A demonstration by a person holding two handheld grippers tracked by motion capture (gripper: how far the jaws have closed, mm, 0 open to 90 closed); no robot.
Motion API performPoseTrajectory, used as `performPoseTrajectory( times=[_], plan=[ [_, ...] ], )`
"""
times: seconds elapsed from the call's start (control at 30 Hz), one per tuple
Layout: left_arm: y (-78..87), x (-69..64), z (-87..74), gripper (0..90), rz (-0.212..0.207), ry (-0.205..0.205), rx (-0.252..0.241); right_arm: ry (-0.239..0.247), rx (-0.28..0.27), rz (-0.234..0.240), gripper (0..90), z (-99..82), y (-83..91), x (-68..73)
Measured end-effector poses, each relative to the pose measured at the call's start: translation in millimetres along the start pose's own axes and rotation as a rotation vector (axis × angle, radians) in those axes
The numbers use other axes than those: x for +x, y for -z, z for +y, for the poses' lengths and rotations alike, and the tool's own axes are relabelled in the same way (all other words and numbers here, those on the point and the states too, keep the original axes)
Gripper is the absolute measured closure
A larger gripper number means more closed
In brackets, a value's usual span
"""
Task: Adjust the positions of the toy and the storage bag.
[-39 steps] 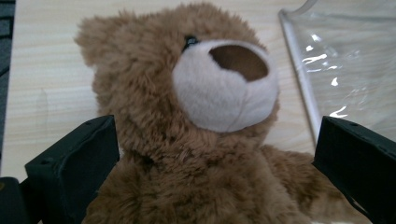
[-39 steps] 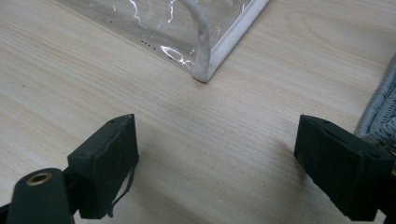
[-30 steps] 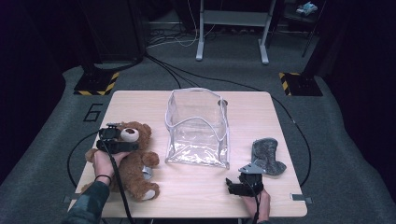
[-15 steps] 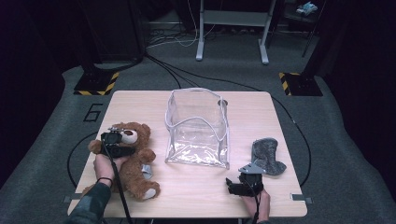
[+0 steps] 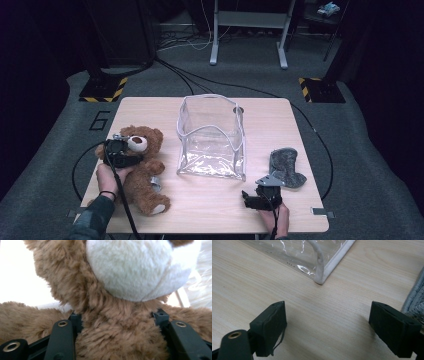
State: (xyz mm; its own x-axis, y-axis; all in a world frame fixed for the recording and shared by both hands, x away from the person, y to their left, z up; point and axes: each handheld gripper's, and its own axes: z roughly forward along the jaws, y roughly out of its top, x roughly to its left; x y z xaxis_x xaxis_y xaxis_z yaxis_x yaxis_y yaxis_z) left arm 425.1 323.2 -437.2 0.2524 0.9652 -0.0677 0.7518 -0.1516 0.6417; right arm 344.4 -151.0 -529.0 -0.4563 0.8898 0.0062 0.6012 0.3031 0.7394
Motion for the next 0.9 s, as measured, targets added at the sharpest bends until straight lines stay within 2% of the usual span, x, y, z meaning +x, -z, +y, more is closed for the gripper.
performPoseTrajectory(
  times=[0.07,0.17,0.2,0.3,0.33,0.37,0.67,0.9],
  plan=[
    [2.1,-0.3,1.4,47.8,0.001,-0.001,-0.011,0.000,0.000,0.000,13.9,0.0,0.0,0.0],
    [12.0,-0.4,7.8,48.4,-0.011,0.011,-0.066,0.000,0.000,0.000,13.9,0.0,0.0,0.0],
    [12.0,-0.4,7.8,48.6,-0.011,0.011,-0.066,0.000,0.000,0.000,13.9,0.0,0.0,0.0],
    [21.2,-2.2,10.3,49.7,-0.003,0.018,-0.166,0.000,0.000,0.000,13.9,0.0,0.1,0.0],
    [21.2,-2.2,10.3,49.8,-0.003,0.018,-0.166,0.000,0.000,0.000,13.9,0.0,0.1,0.0],
    [24.2,-2.6,12.4,50.0,-0.003,0.014,-0.199,0.000,0.000,0.000,13.9,0.0,0.1,0.0],
    [28.9,-4.4,24.0,50.5,-0.011,0.004,-0.234,0.000,-0.001,0.000,13.9,0.0,-0.1,-0.1],
    [38.2,-6.4,40.4,50.6,0.011,-0.011,-0.299,0.001,-0.001,0.000,14.0,0.0,0.0,-0.1]
  ],
)
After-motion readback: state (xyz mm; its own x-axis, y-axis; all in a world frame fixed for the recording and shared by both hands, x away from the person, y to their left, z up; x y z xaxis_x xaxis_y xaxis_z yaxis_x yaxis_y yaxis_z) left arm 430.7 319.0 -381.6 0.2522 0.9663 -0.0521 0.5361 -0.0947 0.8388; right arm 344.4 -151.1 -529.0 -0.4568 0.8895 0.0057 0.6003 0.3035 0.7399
